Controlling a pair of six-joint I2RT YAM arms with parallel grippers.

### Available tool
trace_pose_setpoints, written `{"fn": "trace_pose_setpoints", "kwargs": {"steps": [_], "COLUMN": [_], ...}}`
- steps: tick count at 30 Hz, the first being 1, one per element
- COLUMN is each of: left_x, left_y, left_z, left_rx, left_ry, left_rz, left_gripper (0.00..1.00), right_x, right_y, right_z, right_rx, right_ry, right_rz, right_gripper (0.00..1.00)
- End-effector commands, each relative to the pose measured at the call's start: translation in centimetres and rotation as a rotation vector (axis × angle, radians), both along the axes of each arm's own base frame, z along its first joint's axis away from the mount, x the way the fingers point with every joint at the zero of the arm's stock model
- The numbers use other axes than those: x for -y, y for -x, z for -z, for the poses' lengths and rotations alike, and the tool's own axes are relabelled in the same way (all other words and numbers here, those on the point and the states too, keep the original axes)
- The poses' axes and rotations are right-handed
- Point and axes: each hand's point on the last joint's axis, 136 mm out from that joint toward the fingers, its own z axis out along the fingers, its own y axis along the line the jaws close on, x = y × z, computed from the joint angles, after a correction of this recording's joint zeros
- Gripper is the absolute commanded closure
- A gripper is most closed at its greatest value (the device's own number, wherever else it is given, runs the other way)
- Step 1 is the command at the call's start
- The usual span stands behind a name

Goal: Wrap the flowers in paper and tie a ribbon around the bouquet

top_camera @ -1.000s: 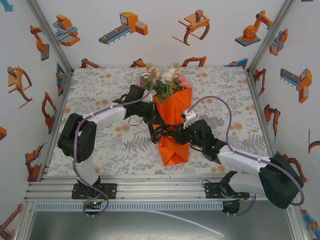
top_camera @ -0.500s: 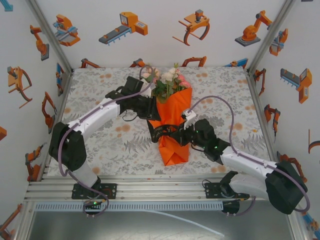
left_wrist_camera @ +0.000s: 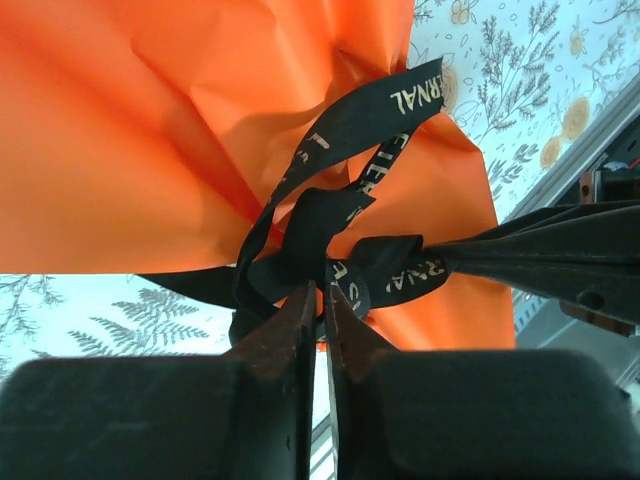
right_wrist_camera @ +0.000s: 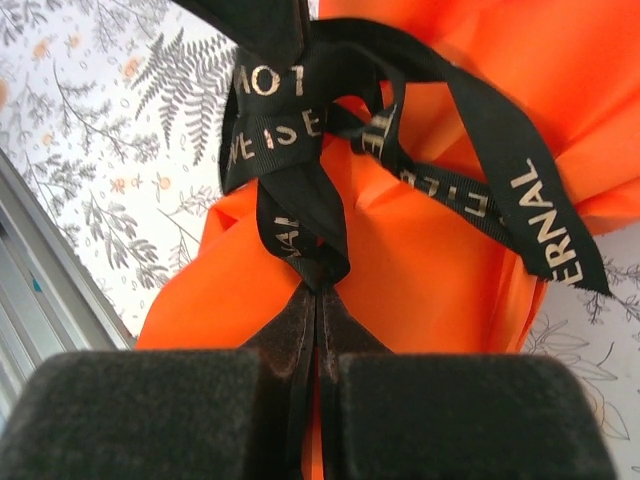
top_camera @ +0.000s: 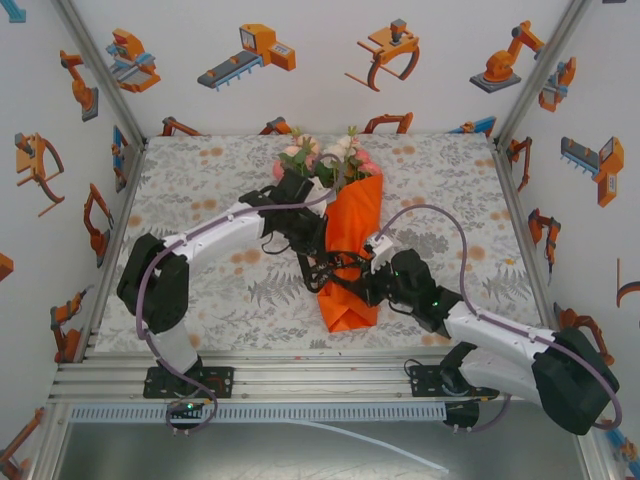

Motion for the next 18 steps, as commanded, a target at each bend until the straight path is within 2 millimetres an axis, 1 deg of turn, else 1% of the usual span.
{"fn": "trace_pose_setpoints", "kwargs": {"steps": [1,3,4,6,7,8,10,11,15,18], "left_x": [-0.1,-0.6,-0.9,-1.3,-1.3,-1.3,-0.7,-0.5,-0.1,0.3], "left_y": [-0.3,-0.6,-0.8,-1.1,-1.2,-1.4,-1.6,-1.9,-3.1,-3.3], "left_z": [-0.2,-0.1,-0.1,0.1,0.1,0.0,-0.6,-1.1,-2.2,-3.1], "left_rx": [0.087,0.134,0.154,0.198,0.223,0.252,0.3,0.322,0.373,0.427], "left_ry": [0.01,-0.002,-0.011,-0.035,-0.039,-0.044,-0.034,-0.034,-0.07,-0.076], "left_rz": [-0.021,-0.046,-0.058,-0.073,-0.075,-0.075,-0.068,-0.07,-0.091,-0.076], "left_gripper": [0.98,1.0,1.0,1.0,1.0,1.0,1.0,1.0,1.0,1.0], "right_x": [0.1,0.4,0.6,1.4,1.6,1.8,1.8,1.7,0.6,0.2], "right_y": [-0.4,-0.5,-0.5,-0.6,-0.7,-0.7,-0.7,-0.9,-1.1,-1.6], "right_z": [-1.1,-1.5,-1.8,-2.4,-2.6,-2.7,-2.9,-3.3,-5.4,-5.9], "right_rx": [0.065,0.09,0.105,0.136,0.155,0.174,0.205,0.213,0.253,0.257], "right_ry": [-0.022,-0.028,-0.029,-0.029,-0.027,-0.021,-0.014,-0.019,-0.064,-0.058], "right_rz": [0.011,0.025,0.031,0.064,0.071,0.073,0.065,0.064,0.03,0.03], "right_gripper": [0.94,0.83,0.8,0.79,0.81,0.85,0.96,1.0,1.0,1.0]}}
